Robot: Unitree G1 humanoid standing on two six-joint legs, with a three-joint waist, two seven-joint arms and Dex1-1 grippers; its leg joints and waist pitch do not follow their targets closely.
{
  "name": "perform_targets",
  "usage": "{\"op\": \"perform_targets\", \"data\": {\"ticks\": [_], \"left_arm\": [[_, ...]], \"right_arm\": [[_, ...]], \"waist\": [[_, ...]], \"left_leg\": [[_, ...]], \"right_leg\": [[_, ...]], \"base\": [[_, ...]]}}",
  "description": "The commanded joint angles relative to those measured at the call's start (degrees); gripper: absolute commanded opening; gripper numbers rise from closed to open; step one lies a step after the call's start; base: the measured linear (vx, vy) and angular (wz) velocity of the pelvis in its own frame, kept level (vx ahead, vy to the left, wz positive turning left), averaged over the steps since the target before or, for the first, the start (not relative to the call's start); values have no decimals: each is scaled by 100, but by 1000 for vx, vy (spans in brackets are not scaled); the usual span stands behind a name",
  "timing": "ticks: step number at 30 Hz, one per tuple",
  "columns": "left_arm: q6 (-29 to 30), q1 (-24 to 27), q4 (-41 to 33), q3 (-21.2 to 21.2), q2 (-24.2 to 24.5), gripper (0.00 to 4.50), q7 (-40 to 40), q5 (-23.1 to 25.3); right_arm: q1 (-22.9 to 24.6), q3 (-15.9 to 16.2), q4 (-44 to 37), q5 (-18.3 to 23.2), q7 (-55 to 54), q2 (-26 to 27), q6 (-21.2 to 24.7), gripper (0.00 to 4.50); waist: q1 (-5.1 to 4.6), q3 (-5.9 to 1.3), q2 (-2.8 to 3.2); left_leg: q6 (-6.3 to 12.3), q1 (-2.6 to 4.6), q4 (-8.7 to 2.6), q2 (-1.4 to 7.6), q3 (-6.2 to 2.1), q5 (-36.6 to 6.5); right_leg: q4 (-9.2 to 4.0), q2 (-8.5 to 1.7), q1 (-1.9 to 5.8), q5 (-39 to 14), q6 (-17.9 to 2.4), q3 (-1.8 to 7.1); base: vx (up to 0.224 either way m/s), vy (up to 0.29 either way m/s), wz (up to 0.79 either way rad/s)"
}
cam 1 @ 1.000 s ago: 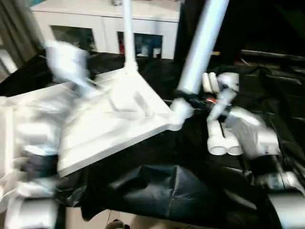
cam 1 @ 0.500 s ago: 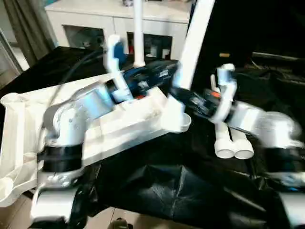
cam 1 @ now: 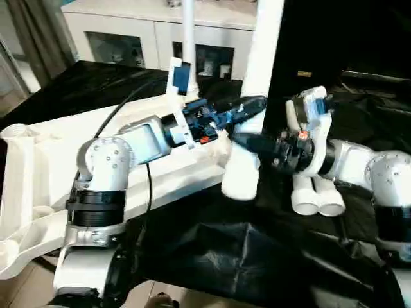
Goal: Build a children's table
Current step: Pick table leg
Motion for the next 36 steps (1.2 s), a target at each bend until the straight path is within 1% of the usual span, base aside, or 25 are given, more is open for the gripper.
{"op": "perform_targets", "data": {"ticks": [1, 7, 8, 9, 10, 11, 13, 14, 15, 17, 18, 19, 20, 21, 22, 23, 24, 25, 28, 29, 31, 33, 34, 35, 36], "left_arm": [[71, -171, -4, 133, -19, 365, 121, -114], [243, -78, -226, 79, 49, 327, -29, -254], [235, -40, -284, 39, 62, 313, -9, -227], [235, -40, -284, 39, 62, 306, -9, -227], [251, -1, -339, 45, 40, 303, 55, -250], [278, 25, -392, 61, 6, 298, 94, -305], [310, 56, -461, 71, -27, 279, 124, -365], [334, 79, -512, 82, -60, 265, 136, -422], [363, 100, -557, 85, -90, 265, 159, -458], [426, 135, -605, 74, -124, 262, 220, -507], [439, 152, -602, 87, -152, 230, 280, -519], [443, 165, -600, 97, -172, 224, 321, -525], [392, 181, -620, 92, -185, 221, 371, -465], [390, 182, -621, 91, -186, 221, 373, -463], [351, 196, -634, 88, -205, 199, 437, -406], [302, 199, -640, 77, -209, 199, 480, -345], [234, 202, -649, 61, -216, 190, 539, -260], [161, 198, -652, 61, -242, 193, 640, -174], [-121, 149, -736, 61, -341, 188, 1001, 81], [-121, 149, -736, 61, -341, 188, 1001, 81], [-394, 139, -849, -151, -270, 188, 1166, 481], [-616, 108, -944, -385, -219, 188, 1386, 894], [-788, 66, -992, -538, -213, 188, 1674, 1243], [-832, 46, -1000, -580, -232, 188, 1856, 1387], [-849, 38, -1003, -597, -241, 188, 1935, 1447]], "right_arm": [[36, 110, -273, -30, 87, -108, 41, 189], [107, 303, -325, -258, 141, -109, -31, 189], [117, 333, -348, -320, 131, -112, -67, 189], [117, 333, -348, -320, 131, -112, -67, 189], [133, 345, -368, -351, 106, -102, -93, 189], [147, 351, -374, -378, 78, -99, -133, 189], [167, 347, -380, -388, 58, -93, -166, 189], [182, 338, -380, -396, 51, -87, -202, 189], [196, 328, -361, -427, 20, -82, -254, 189], [221, 328, -342, -479, 30, -82, -324, 189], [234, 322, -347, -504, 29, -70, -341, 189], [244, 317, -355, -518, 33, -62, -347, 189], [264, 319, -387, -545, 10, -50, -361, 189], [265, 319, -388, -546, 9, -49, -361, 189], [287, 326, -419, -574, -10, -46, -377, 189], [295, 331, -424, -623, -55, -31, -428, 189], [307, 338, -432, -691, -117, -10, -498, 245], [309, 320, -402, -789, -245, 47, -613, 259], [202, 229, -127, -1139, -715, 304, -1090, 291], [202, 229, -127, -1139, -715, 304, -1090, 291], [168, 298, -95, -1485, -1091, 460, -1433, 306], [146, 484, -134, -1851, -1465, 601, -1678, 325], [121, 670, -112, -2180, -1805, 730, -1871, 327], [105, 755, -77, -2315, -1948, 792, -1936, 327], [99, 810, -54, -2401, -2040, 831, -1976, 327]], "waist": [[26, -551, -54], [42, -534, -51], [49, -538, -18], [35, -531, -32], [49, -536, 21], [44, -528, 33], [40, -528, 12], [49, -532, 45], [47, -530, 37], [59, -535, 81], [63, -537, 79], [62, -541, 78], [68, -542, 101], [64, -544, 94], [65, -549, 104], [65, -552, 101], [65, -551, 121], [58, -553, 107], [23, -549, 115], [24, -555, 122], [-11, -551, 127], [-34, -551, 120], [-58, -547, 130], [-93, -543, 137], [-95, -548, 137]], "left_leg": [[30, 43, -389, 183, -69, -703], [8, 44, -391, 178, -67, -777], [-14, 49, -396, 191, -82, -785], [-27, 45, -402, 190, -80, -835], [-39, 62, -396, 189, -84, -870], [-40, 65, -396, 188, -82, -914], [-35, 63, -400, 182, -80, -963], [-30, 71, -396, 177, -80, -1003], [-30, 71, -399, 176, -82, -1020], [-39, 75, -397, 176, -88, -1058], [-21, 74, -397, 165, -89, -1078], [-19, 68, -395, 165, -87, -1063], [-16, 65, -392, 162, -89, -1058], [-14, 69, -393, 164, -87, -1070], [-12, 72, -397, 165, -93, -1080], [-10, 73, -395, 166, -92, -1079], [-19, 68, -397, 167, -99, -1088], [-23, 68, -399, 165, -95, -1098], [-59, 72, -405, 155, -99, -1176], [-76, 77, -410, 168, -110, -1189], [-92, 82, -416, 168, -115, -1230], [-104, 69, -431, 178, -132, -1205], [-109, 70, -428, 177, -124, -1215], [-141, 65, -434, 182, -131, -1229], [-145, 65, -426, 175, -127, -1221]], "right_leg": [[-482, -430, 346, -1852, -561, 291], [-509, -438, 337, -2059, -491, 291], [-495, -444, 336, -2035, -494, 291], [-507, -438, 341, -2079, -477, 284], [-506, -442, 330, -2093, -481, 285], [-525, -437, 321, -2115, -468, 286], [-530, -427, 329, -2126, -463, 278], [-545, -428, 322, -2193, -451, 276], [-547, -425, 324, -2218, -439, 272], [-549, -425, 325, -2244, -408, 263], [-563, -413, 323, -2296, -377, 254], [-560, -411, 326, -2283, -366, 255], [-565, -412, 321, -2302, -345, 253], [-575, -406, 317, -2319, -325, 251], [-577, -404, 319, -2332, -303, 243], [-580, -403, 317, -2319, -296, 243], [-579, -405, 317, -2313, -294, 240], [-586, -405, 317, -2308, -274, 237], [-600, -401, 312, -2366, -259, 218], [-592, -405, 310, -2367, -248, 218], [-597, -403, 301, -2392, -214, 212], [-586, -405, 299, -2344, -187, 219], [-583, -409, 296, -2322, -185, 221], [-574, -404, 296, -2317, -184, 219], [-574, -409, 302, -2301, -181, 217]], "base": [[0, 0, 0], [0, 0, 0], [0, 0, 0], [0, 0, 0], [0, 0, 0], [0, 0, 0], [0, 0, 0], [0, 0, 0], [0, 0, 0], [0, 0, 0], [0, 0, 0], [0, 0, 0], [0, 0, 0], [0, 0, 0], [0, 0, 0], [0, 0, 0], [0, 0, 0], [0, 0, 0], [0, 0, 0], [0, 0, 0], [0, 0, 0], [0, 0, 0], [0, 0, 0], [0, 0, 0], [0, 0, 0]]}}
